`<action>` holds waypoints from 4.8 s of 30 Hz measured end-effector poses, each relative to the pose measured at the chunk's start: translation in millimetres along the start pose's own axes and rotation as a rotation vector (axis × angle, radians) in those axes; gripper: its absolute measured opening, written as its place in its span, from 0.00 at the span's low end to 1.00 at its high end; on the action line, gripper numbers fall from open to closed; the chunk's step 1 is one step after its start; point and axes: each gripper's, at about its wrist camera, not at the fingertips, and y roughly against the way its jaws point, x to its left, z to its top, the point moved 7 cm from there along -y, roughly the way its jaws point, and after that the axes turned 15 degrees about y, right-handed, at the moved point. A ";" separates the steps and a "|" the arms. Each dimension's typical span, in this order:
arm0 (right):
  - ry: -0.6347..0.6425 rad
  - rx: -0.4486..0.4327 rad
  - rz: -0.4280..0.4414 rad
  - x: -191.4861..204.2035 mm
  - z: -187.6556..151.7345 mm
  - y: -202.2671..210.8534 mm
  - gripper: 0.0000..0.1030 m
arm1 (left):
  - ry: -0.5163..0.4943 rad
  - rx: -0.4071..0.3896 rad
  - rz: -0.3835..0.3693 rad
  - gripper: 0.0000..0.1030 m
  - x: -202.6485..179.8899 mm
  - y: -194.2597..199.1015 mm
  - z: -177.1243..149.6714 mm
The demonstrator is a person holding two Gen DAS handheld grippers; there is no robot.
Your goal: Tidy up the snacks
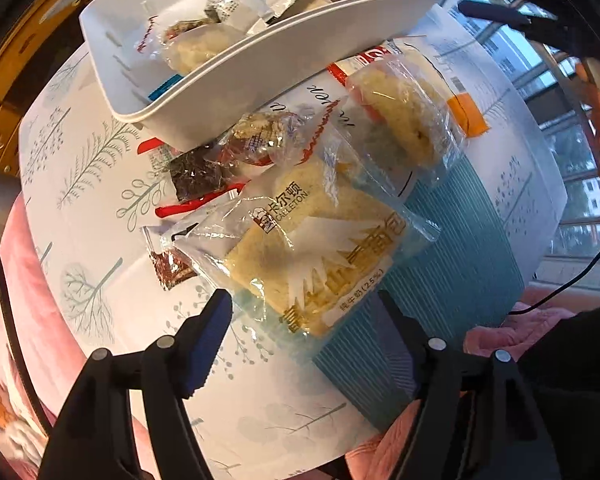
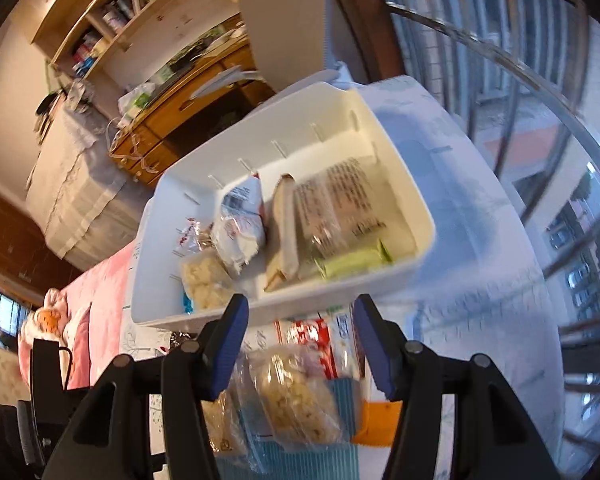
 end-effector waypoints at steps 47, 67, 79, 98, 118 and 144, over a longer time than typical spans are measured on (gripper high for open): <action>0.180 0.104 -0.210 36.6 -92.8 -53.1 0.73 | -0.442 -0.001 0.063 1.00 -52.0 -91.8 20.4; 0.180 0.160 -0.189 45.4 -89.6 -69.7 0.57 | -0.484 -0.130 -0.027 0.94 -39.4 -96.8 -19.5; 0.000 0.173 -0.146 39.8 -113.2 -50.1 0.57 | -0.415 -0.126 -0.104 0.92 -13.0 -88.9 -24.1; -0.097 0.108 -0.181 23.2 -120.8 12.9 0.57 | -0.204 -0.104 -0.226 0.90 34.4 -54.2 -28.1; 0.121 0.059 -0.067 26.7 -33.3 55.7 0.57 | -0.020 -0.241 -0.264 0.90 63.7 53.8 15.4; 0.303 -0.016 0.077 17.0 72.1 4.2 0.57 | 0.509 -0.464 -0.222 0.91 106.4 70.3 124.4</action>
